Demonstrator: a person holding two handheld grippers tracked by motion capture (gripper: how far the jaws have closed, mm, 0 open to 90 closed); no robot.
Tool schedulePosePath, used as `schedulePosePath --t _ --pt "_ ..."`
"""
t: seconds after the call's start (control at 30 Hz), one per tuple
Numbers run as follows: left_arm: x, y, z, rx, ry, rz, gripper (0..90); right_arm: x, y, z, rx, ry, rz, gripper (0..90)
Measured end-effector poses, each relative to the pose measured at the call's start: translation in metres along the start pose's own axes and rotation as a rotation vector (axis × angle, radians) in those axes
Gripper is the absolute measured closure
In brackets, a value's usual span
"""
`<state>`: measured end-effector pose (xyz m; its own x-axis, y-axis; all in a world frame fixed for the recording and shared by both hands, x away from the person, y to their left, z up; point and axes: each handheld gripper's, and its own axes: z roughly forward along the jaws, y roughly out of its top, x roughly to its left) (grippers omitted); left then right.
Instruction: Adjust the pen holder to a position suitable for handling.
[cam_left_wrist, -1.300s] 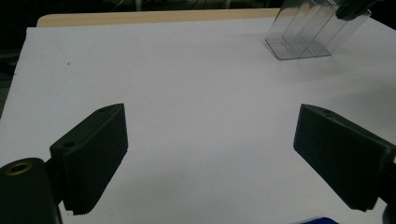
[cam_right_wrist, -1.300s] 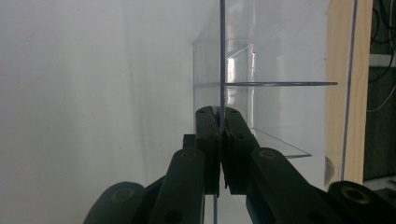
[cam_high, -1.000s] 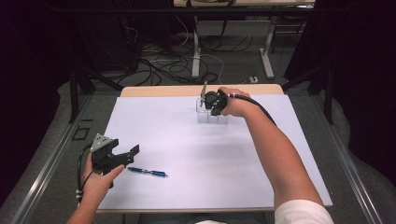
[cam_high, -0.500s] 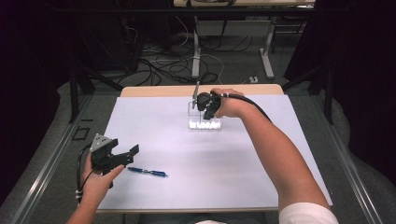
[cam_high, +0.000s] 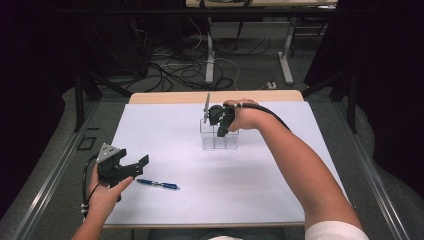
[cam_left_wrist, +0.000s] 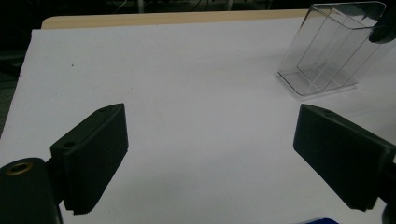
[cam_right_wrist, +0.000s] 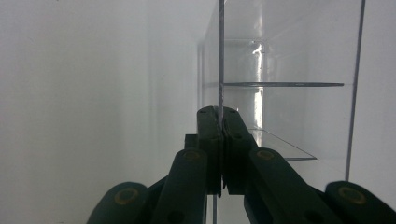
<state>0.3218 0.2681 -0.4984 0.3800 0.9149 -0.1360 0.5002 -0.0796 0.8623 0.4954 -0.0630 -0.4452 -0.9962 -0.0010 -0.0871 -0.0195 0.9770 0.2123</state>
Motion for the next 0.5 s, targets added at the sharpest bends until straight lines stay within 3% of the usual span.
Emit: schedulePosePath --t 0.5 --pt "0.0008 -0.0001 -0.0005 0.001 0.002 0.002 9.9 0.0081 0.0035 0.0057 -0.010 0.062 0.004 88.8"
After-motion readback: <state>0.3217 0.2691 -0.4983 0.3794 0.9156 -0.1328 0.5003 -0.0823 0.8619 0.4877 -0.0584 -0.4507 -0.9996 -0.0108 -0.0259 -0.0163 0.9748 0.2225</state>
